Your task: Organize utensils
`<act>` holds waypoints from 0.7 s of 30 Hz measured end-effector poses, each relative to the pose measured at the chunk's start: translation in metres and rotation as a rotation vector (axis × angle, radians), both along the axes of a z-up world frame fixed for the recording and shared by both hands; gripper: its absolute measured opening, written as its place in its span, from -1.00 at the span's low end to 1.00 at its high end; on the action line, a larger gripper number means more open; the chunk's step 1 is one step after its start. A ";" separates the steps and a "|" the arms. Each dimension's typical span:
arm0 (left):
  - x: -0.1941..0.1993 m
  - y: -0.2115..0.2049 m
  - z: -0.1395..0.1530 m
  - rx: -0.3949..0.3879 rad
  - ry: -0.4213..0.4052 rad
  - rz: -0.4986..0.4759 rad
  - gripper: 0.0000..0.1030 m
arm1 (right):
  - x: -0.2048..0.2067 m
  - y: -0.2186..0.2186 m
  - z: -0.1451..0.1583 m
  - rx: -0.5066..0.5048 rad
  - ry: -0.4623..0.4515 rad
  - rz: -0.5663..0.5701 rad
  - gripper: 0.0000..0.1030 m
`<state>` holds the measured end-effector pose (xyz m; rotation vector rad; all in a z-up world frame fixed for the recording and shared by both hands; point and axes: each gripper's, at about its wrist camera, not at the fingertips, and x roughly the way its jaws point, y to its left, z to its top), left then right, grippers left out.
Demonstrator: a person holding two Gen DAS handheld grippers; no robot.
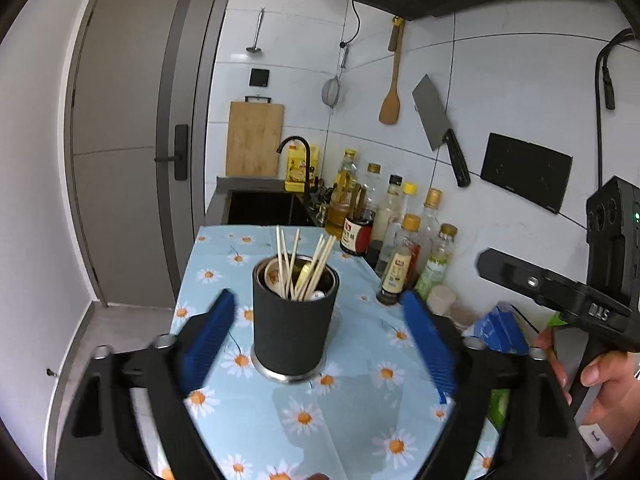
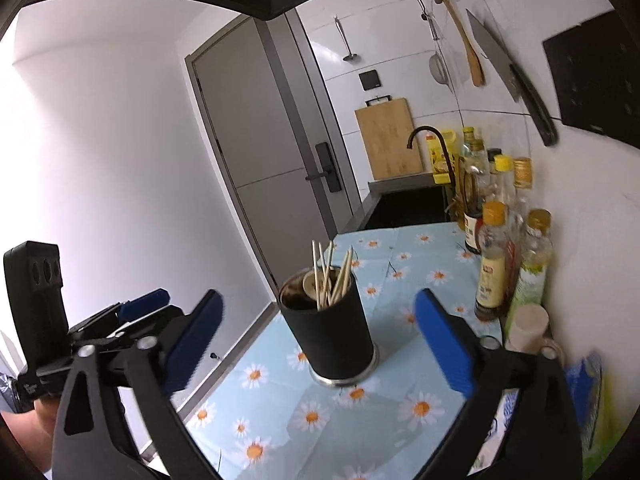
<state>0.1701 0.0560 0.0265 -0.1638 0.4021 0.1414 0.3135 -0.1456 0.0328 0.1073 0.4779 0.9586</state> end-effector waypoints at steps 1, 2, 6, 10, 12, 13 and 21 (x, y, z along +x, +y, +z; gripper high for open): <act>-0.002 0.000 -0.002 -0.007 0.007 0.000 0.87 | -0.004 -0.005 -0.002 -0.009 0.000 -0.008 0.90; -0.004 0.001 -0.004 -0.015 0.015 -0.001 0.87 | -0.008 -0.008 -0.003 -0.010 0.001 -0.011 0.90; -0.011 0.001 -0.015 -0.048 0.083 -0.006 0.87 | -0.021 -0.017 -0.008 -0.038 0.032 -0.045 0.90; -0.026 -0.001 -0.023 -0.051 0.116 -0.006 0.87 | -0.041 -0.023 -0.017 -0.057 0.016 -0.054 0.90; -0.031 -0.003 -0.025 -0.034 0.130 -0.015 0.87 | -0.052 -0.026 -0.024 -0.072 0.002 -0.059 0.90; -0.034 -0.003 -0.027 -0.028 0.137 -0.016 0.87 | -0.057 -0.026 -0.028 -0.088 -0.001 -0.063 0.90; -0.050 -0.002 -0.050 -0.058 0.213 -0.033 0.87 | -0.085 -0.019 -0.056 -0.197 0.022 -0.098 0.90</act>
